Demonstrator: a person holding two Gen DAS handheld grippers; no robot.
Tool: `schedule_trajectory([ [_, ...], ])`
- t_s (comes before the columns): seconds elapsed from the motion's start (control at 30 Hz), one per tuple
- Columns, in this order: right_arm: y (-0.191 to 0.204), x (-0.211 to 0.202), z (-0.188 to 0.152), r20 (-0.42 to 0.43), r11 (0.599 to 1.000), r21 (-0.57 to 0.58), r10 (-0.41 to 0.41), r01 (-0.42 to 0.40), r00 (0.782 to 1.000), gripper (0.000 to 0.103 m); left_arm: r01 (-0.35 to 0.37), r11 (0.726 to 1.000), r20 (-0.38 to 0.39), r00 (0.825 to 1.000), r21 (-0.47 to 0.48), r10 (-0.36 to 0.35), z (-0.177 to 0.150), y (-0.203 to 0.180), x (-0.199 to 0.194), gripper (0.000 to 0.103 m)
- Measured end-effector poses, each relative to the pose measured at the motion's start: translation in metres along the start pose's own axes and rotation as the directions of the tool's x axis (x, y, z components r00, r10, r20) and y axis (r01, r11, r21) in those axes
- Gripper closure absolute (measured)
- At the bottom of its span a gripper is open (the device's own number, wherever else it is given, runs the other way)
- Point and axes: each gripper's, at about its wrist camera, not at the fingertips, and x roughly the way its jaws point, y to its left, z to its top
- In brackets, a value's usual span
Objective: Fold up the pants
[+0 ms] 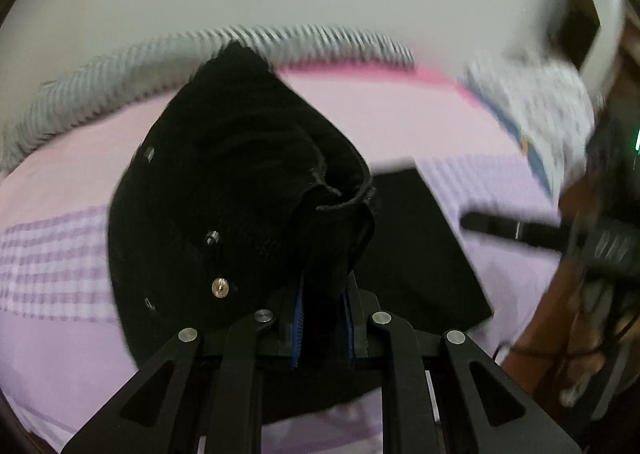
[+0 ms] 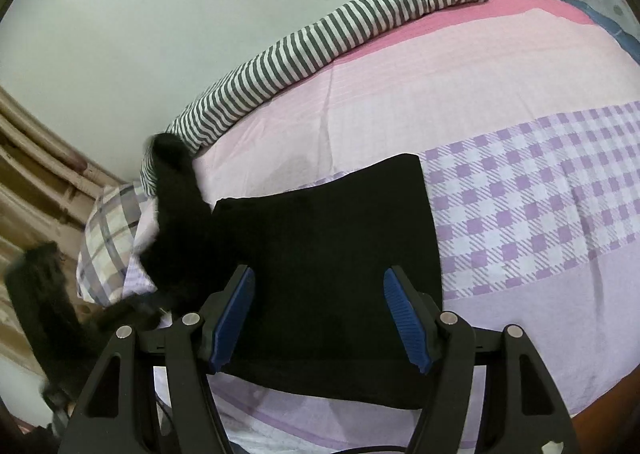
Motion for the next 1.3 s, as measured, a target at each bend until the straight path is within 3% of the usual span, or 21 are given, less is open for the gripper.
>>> schedule_trajectory([
  [0.07,-0.002,-0.001,-0.002,-0.002,1.0,0.008,0.002,-0.002,1.0,0.038,-0.004,0.999,-0.085,0.996,0.044,0.008,-0.006,-0.014,0.023,0.085],
  [0.13,-0.005,-0.001,-0.002,-0.003,1.0,0.016,0.005,-0.005,1.0,0.038,-0.008,0.998,-0.11,0.994,0.059,0.015,-0.007,-0.018,0.032,0.082],
  [0.23,-0.01,0.0,-0.001,-0.006,0.999,0.028,0.017,-0.017,1.0,0.038,0.023,0.998,-0.101,0.995,0.053,-0.018,-0.004,-0.019,0.028,0.073],
  [0.33,-0.013,0.002,-0.001,-0.021,0.998,0.044,0.05,-0.049,0.999,0.037,0.088,0.995,-0.088,0.993,0.047,-0.084,-0.003,-0.018,0.017,0.057],
  [0.5,-0.012,0.013,-0.001,-0.093,0.992,0.045,0.122,-0.118,0.988,0.037,0.106,0.994,-0.005,0.994,0.016,-0.106,-0.006,0.005,-0.015,0.044],
  [0.63,-0.014,0.035,0.004,-0.179,0.985,0.027,0.174,-0.172,0.968,0.037,-0.005,0.998,0.033,0.999,-0.066,0.007,-0.008,0.046,-0.029,0.041],
  [0.8,-0.017,0.069,0.017,-0.261,0.975,0.054,0.222,-0.215,0.94,0.037,-0.159,0.97,-0.008,0.987,-0.186,0.161,-0.018,0.097,-0.029,0.041],
  [1.03,-0.01,0.098,0.034,-0.293,0.966,0.026,0.252,-0.255,0.922,0.037,-0.22,0.938,-0.067,0.975,-0.269,0.21,-0.034,0.128,-0.022,0.041],
  [1.3,0.01,0.124,0.047,-0.354,0.945,-0.056,0.284,-0.324,0.891,0.037,-0.281,0.928,-0.076,0.96,-0.245,0.271,-0.029,0.134,-0.018,0.037],
])
